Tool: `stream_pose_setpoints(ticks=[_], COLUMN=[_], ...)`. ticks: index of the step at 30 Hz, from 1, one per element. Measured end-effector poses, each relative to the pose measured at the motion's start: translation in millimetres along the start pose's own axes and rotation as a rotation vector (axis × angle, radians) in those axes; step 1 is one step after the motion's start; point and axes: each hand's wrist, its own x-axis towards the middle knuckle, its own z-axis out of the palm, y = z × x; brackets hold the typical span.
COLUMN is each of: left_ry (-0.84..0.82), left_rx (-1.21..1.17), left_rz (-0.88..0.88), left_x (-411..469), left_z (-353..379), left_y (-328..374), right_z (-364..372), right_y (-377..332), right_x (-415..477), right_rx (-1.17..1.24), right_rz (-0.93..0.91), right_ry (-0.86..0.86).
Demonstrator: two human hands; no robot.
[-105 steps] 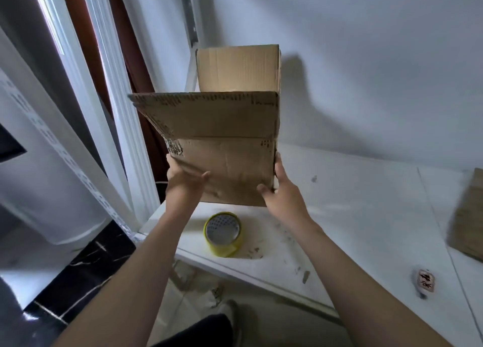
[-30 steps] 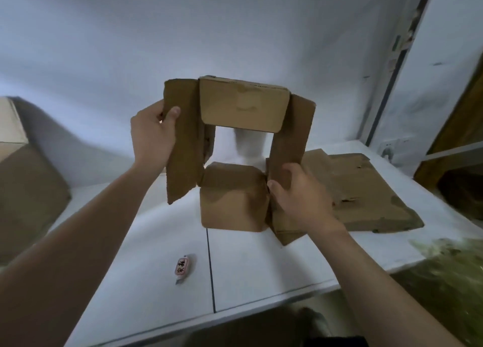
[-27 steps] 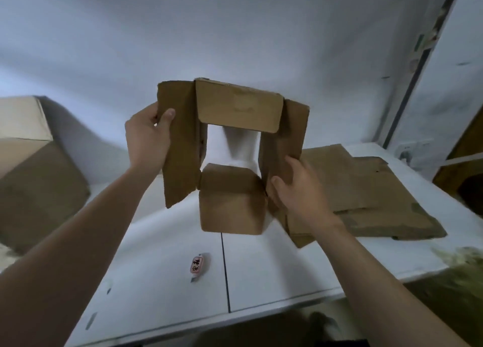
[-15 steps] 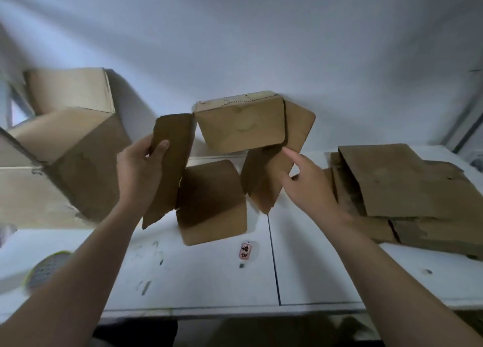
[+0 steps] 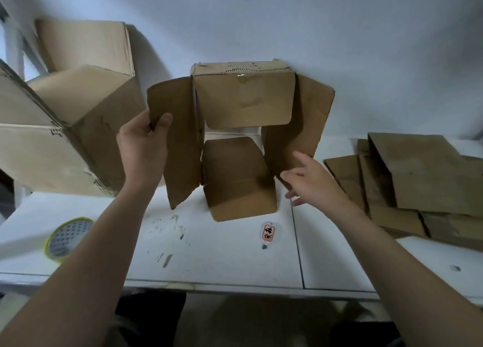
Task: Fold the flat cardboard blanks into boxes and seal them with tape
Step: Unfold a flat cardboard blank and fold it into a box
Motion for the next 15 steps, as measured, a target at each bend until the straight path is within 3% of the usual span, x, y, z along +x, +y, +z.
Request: stream_pose_setpoints(ticks=[4,15], left_ry=[-0.008,-0.06], left_rx=[-0.006,0.051], left_rz=[-0.011,-0.001], left_x=[-1.4,-11.9], left_z=[-3.6,-1.6], left_y=[1.3,8.6], right_z=[14.1,20.3], right_y=[4.3,12.6], right_x=[9.2,29.1], right_rx=[0.145,0.546], right_rz=[0.129,0.37], right_ry=[-0.106,-0.098])
